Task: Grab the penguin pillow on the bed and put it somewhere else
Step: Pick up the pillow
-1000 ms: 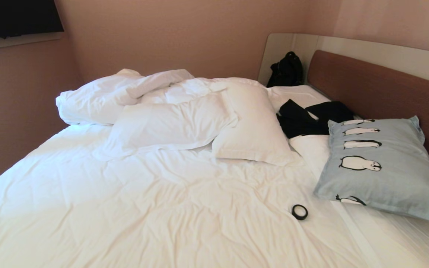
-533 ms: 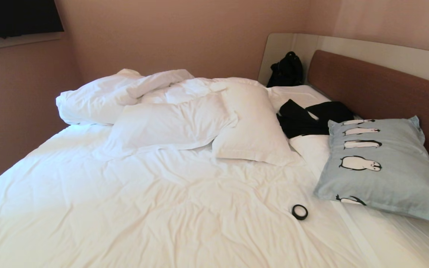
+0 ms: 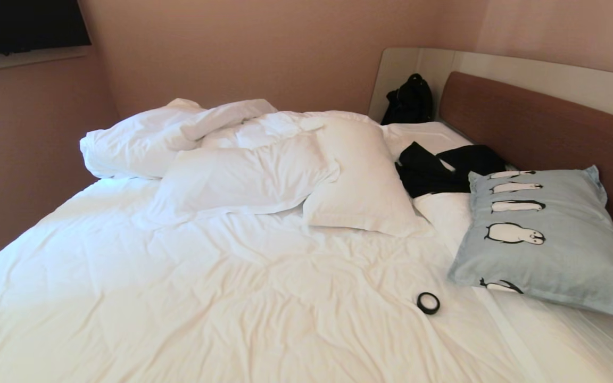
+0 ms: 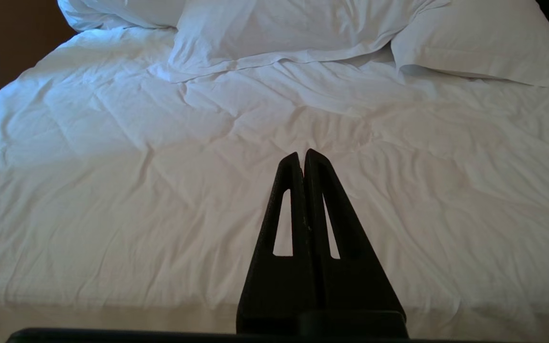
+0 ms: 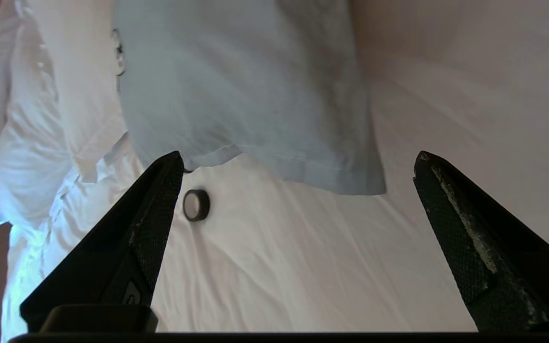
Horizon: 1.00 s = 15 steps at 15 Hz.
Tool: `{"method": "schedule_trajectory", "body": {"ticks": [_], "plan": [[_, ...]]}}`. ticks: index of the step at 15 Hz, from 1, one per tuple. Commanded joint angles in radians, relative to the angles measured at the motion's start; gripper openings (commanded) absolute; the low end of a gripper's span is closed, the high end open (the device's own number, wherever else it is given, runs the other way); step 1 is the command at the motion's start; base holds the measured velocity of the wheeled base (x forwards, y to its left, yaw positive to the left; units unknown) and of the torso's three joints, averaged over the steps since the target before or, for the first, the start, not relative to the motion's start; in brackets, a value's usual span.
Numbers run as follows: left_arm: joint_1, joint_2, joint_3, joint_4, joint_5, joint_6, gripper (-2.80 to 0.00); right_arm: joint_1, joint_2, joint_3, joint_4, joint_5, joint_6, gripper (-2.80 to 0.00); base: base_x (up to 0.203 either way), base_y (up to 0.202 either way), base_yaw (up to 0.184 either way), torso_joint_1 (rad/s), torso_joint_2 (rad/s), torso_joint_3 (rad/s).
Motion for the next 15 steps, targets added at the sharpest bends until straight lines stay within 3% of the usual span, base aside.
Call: {"method": "schedule_trajectory", "body": {"ticks": [1,8,15], "plan": [[0.000,0.000,0.002,0.000,0.000,0.000,-2.80,0.003,0.030,-0.013,-0.002,-0.031,0.001,0.00,0.000,0.000,0.000,0.000,0.00,0.000],[0.000,0.000,0.002,0.000,0.000,0.000,-2.80,0.183,0.151,-0.111,0.004,-0.028,0.027,0.00,0.000,0.000,0.000,0.000,0.00,0.000],[0.000,0.000,0.002,0.000,0.000,0.000,-2.80,0.264,0.178,-0.214,0.000,-0.020,0.168,0.00,0.000,0.000,0.000,0.000,0.00,0.000]]}}
